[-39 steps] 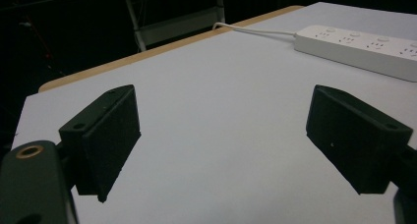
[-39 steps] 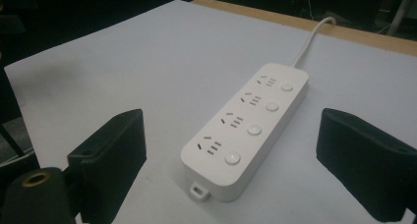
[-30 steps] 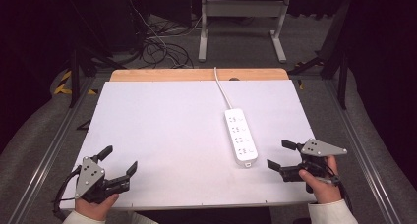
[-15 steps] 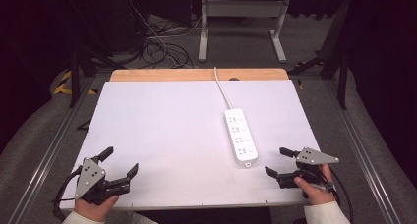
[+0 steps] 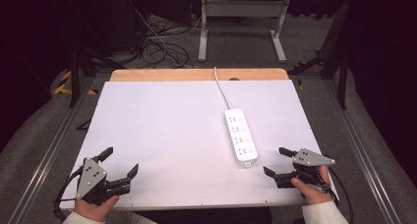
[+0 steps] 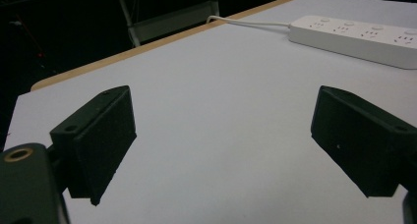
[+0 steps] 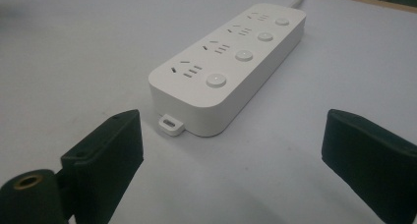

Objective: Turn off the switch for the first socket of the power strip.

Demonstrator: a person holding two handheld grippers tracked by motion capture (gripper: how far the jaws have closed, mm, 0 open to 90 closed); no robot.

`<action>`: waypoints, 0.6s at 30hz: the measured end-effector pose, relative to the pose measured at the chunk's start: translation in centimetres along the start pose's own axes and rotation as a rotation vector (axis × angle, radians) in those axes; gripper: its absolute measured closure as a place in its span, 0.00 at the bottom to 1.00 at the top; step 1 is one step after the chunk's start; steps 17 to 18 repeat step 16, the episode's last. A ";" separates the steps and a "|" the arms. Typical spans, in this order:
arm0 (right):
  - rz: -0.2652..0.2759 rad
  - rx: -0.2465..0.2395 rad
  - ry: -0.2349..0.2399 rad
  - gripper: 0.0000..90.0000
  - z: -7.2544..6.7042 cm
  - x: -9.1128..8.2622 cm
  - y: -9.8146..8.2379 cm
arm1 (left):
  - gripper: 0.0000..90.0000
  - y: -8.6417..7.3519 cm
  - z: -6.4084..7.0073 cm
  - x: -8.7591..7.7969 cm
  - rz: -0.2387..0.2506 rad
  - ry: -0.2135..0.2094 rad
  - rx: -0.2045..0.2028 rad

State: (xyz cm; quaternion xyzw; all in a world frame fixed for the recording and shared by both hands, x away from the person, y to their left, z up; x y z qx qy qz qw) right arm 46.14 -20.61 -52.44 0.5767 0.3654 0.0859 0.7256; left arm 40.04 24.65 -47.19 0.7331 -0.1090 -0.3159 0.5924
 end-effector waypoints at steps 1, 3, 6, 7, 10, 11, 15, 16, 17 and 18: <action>0.001 0.000 -0.003 0.10 0.0 0.0 0.0 | 0.11 0.0 0.0 0.0 0.000 0.000 -0.002; 0.006 0.004 -0.012 0.10 0.1 -0.1 0.1 | 0.11 0.0 0.0 0.1 0.001 0.000 -0.005; 0.001 0.010 -0.027 0.10 0.3 -0.1 0.1 | 0.11 -0.1 0.0 0.1 -0.001 -0.003 -0.007; -0.013 0.013 -0.037 0.10 0.5 0.0 0.0 | 0.11 -0.1 0.0 0.1 -0.002 -0.005 -0.011; -0.031 0.026 -0.043 0.10 0.6 0.1 -0.2 | 0.11 -0.1 0.0 0.1 -0.001 -0.007 -0.015; -0.031 0.029 -0.042 0.10 0.6 0.0 -0.2 | 0.11 -0.1 0.0 0.1 -0.002 -0.005 -0.012; -0.024 0.046 -0.035 0.11 0.6 -0.1 0.0 | 0.11 -0.1 0.0 0.1 -0.003 -0.004 -0.014; -0.025 0.056 -0.032 0.11 0.6 -0.2 0.0 | 0.11 -0.1 0.0 0.1 -0.002 -0.004 -0.014; -0.025 0.056 -0.032 0.11 0.6 -0.2 0.0 | 0.11 -0.1 0.0 0.1 -0.002 -0.004 -0.014; -0.025 0.056 -0.032 0.11 0.6 -0.2 0.0 | 0.11 -0.1 0.0 0.1 -0.002 -0.004 -0.014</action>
Point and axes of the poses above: each handheld gripper's, and its own axes: x roughly forward along the jaws, y roughly out of its top, z roughly to its right, the point moved 9 cm from there along x, roughly forward along the jaws, and after that the axes turned 9 degrees about -y, right-handed, at the moved point
